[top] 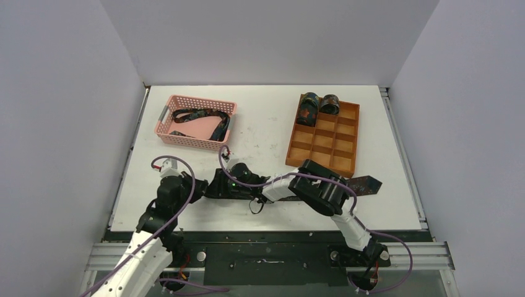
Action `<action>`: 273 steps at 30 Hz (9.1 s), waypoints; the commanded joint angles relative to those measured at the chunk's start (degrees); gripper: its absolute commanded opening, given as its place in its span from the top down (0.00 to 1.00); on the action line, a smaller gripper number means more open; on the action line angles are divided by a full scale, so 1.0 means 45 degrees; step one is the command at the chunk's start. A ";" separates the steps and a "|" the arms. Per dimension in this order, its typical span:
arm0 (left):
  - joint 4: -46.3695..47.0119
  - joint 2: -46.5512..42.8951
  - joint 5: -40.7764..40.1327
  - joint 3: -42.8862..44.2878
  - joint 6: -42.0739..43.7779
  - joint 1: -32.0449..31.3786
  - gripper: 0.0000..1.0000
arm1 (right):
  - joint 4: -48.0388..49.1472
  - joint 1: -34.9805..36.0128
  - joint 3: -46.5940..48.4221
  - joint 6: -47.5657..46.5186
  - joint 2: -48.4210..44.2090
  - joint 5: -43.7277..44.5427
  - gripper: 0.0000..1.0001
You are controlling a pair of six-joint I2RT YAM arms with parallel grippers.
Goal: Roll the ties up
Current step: Roll the tie at the center of the board.
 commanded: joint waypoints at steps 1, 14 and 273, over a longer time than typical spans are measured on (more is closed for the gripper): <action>-0.0193 -0.0177 -0.0897 0.0953 0.0425 -0.0103 1.00 | -0.1723 -0.0187 -0.0374 -0.0555 -0.0669 0.0800 0.71; -0.0573 0.0128 -0.1742 0.1342 0.0721 -0.0412 1.00 | -0.2500 -0.0594 -0.1262 -0.0684 -0.2541 0.1766 0.62; 0.2413 0.0841 -0.0120 -0.1666 -0.0228 -0.0625 1.00 | -0.2488 -0.0254 -0.3504 -0.1296 -0.2562 0.1668 0.94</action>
